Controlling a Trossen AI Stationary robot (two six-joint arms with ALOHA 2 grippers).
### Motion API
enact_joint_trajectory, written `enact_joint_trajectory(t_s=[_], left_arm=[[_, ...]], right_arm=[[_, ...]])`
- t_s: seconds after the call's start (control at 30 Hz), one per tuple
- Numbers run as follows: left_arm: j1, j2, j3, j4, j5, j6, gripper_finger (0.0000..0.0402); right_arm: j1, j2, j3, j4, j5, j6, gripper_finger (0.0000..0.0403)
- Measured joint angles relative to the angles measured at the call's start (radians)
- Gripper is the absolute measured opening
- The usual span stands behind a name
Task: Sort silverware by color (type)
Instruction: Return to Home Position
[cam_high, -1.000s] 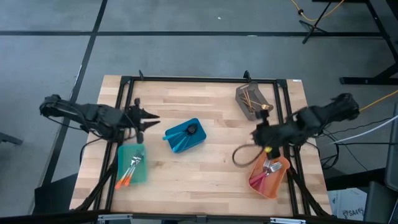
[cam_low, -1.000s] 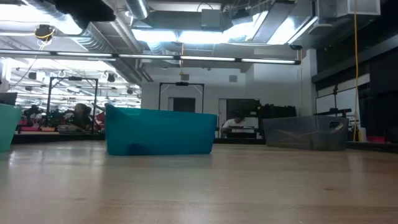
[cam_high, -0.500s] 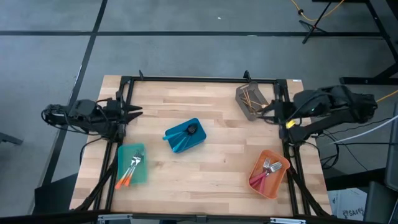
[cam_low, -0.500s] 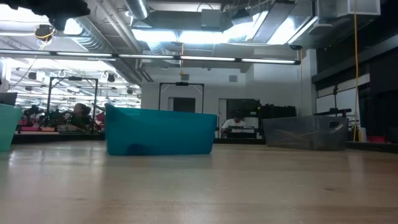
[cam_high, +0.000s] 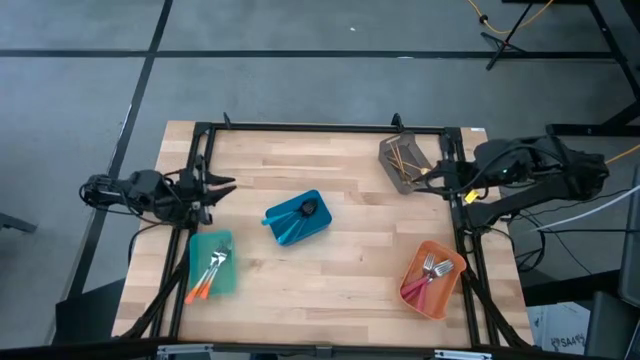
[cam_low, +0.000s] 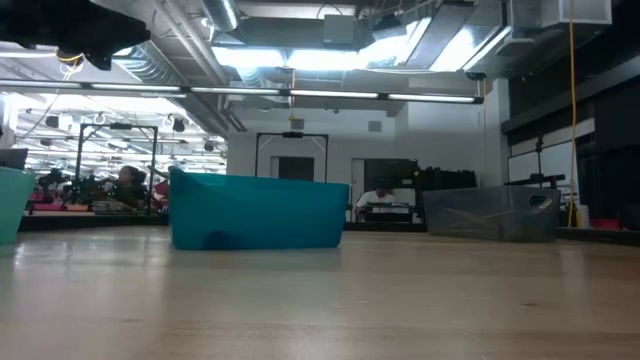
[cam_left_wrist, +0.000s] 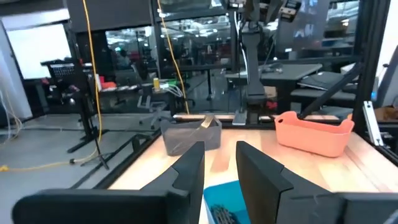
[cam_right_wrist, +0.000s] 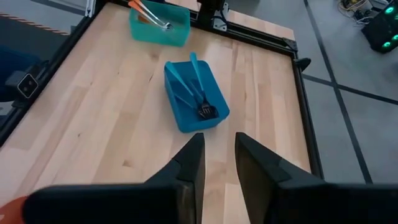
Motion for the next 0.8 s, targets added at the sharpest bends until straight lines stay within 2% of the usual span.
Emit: enact_joint_trajectory(t_s=[0.13,0.33,0.57,0.8], left_arm=[[0.000,0.000,-0.014,0.005,0.012,0.015,0.0085],[0.000,0.000,-0.018,0.030,0.020,0.022,0.0085],[0.000,-0.001,-0.141,0.221,0.038,0.062,0.0085],[0.000,-0.001,-0.231,0.330,0.039,0.063,0.0085]], right_arm=[[0.000,-0.015,-0.066,0.070,0.000,-0.021,0.0076],[0.000,-0.126,-0.255,0.233,0.000,-0.030,0.0076],[0.000,-0.271,-0.494,0.475,-0.026,-0.046,0.0076],[0.000,-0.404,-0.730,0.740,-0.050,-0.044,0.0076]])
